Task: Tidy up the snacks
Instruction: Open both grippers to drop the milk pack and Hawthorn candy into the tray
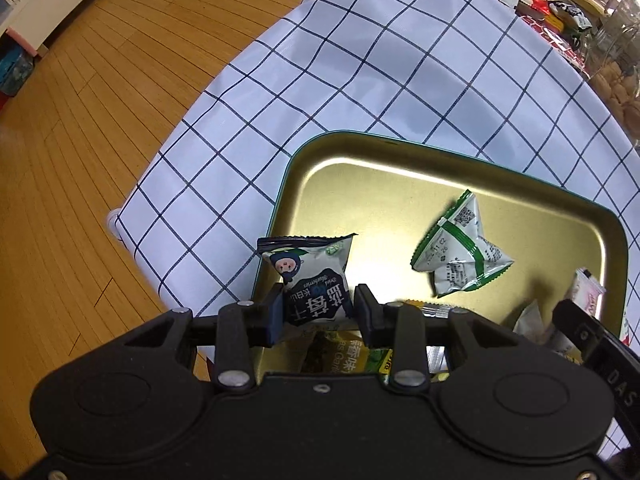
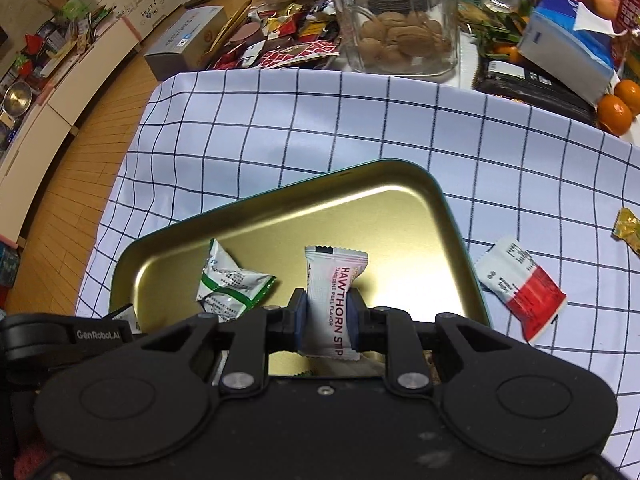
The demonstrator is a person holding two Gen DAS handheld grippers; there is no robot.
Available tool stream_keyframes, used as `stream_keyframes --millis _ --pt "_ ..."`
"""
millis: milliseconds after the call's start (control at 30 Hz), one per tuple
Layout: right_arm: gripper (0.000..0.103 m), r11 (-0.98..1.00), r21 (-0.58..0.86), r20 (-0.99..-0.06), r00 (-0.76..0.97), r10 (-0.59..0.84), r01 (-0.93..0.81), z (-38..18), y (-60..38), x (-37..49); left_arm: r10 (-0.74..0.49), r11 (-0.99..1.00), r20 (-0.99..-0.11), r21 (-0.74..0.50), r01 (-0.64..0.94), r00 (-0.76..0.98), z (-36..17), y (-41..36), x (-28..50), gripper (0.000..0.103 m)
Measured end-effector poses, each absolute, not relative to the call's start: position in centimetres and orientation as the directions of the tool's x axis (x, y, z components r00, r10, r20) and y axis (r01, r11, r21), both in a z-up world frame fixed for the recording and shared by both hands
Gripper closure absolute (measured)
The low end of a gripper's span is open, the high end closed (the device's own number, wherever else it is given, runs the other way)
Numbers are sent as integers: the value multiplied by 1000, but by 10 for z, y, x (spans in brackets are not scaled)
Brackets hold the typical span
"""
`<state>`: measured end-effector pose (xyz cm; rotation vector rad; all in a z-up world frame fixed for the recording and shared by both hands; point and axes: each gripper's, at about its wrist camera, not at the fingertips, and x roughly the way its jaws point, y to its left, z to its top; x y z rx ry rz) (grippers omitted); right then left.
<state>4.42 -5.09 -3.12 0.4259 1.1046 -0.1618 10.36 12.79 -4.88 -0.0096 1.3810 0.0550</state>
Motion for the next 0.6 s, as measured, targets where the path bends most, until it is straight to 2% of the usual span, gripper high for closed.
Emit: stream_keyframes --millis 233,300,600 --pt "80 908 250 -888 453 77 337 -35 -47 49 -25 999 -974 -31 -25 224 -39 136 107 57" --pt "80 906 249 -888 453 74 341 -35 -47 48 -27 999 -969 -33 -18 246 -35 137 106 54" --pt "80 902 261 -881 467 76 344 -36 -45 51 -34 999 -972 -39 -14 234 -38 139 107 53"
